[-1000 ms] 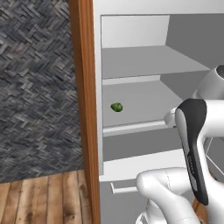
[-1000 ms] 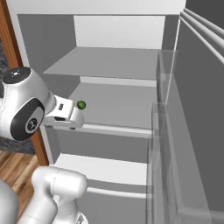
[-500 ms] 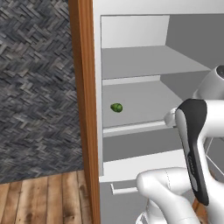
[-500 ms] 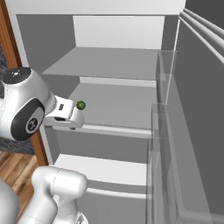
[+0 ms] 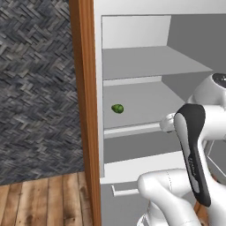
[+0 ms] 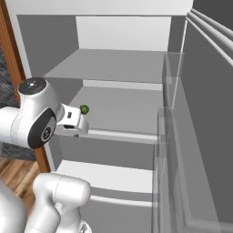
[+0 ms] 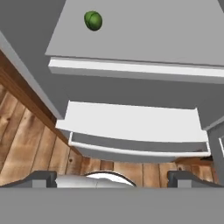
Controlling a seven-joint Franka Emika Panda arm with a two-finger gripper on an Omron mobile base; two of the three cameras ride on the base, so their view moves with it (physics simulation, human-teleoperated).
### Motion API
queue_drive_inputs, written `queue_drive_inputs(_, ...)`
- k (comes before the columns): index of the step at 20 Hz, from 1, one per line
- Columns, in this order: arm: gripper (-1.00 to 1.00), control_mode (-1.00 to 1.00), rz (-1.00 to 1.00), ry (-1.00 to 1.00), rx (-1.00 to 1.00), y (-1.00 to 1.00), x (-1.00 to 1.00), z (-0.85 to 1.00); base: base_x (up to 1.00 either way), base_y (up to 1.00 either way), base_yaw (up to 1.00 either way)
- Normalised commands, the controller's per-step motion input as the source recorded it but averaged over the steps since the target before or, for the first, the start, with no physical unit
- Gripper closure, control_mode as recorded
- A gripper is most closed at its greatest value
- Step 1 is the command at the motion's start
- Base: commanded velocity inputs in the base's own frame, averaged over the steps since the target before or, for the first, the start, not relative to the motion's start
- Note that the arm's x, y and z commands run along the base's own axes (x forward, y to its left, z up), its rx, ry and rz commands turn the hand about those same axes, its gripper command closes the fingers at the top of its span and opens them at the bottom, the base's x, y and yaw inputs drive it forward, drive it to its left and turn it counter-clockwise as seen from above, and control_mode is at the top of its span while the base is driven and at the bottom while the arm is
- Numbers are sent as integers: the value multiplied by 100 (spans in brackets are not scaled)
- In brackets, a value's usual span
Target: Open the fridge, remove the apple, avocado, and fish, and place them on any counter.
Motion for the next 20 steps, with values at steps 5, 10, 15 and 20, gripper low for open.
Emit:
queue_drive_inputs(5,-100,-100,0,0,9,7,82,-21,0,0,0)
queue_drive_inputs(10,-100,-100,0,-4,6,9,65,-29,0,0,0)
queue_drive_inputs(15,-100,-100,0,0,1,39,55,-34,0,0,0)
queue_drive_inputs(20,-100,-100,0,0,0,34,43,-27,0,0,0)
